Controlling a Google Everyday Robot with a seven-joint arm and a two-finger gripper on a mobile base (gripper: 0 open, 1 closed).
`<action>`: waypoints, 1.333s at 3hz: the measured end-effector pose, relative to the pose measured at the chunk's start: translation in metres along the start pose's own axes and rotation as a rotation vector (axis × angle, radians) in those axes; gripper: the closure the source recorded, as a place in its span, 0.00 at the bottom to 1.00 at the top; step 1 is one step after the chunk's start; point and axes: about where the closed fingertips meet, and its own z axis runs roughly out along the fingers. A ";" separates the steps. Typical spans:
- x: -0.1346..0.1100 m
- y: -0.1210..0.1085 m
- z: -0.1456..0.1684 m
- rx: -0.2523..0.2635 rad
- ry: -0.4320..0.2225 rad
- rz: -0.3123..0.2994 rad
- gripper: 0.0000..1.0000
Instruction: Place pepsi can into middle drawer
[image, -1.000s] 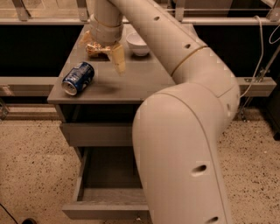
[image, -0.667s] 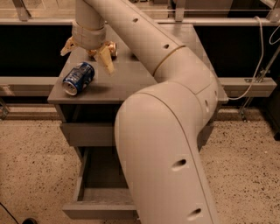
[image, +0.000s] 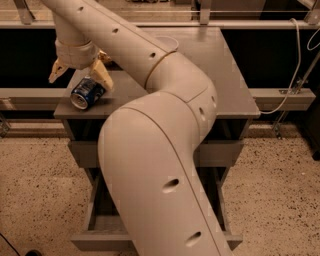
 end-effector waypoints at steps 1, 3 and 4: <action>0.002 0.004 0.014 -0.066 0.016 0.006 0.16; 0.013 0.021 -0.004 -0.052 0.040 0.171 0.63; 0.013 0.039 -0.017 -0.016 0.015 0.260 0.85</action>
Offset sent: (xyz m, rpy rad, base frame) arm -0.0039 -0.0411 0.0005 -0.1430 0.0657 -0.2019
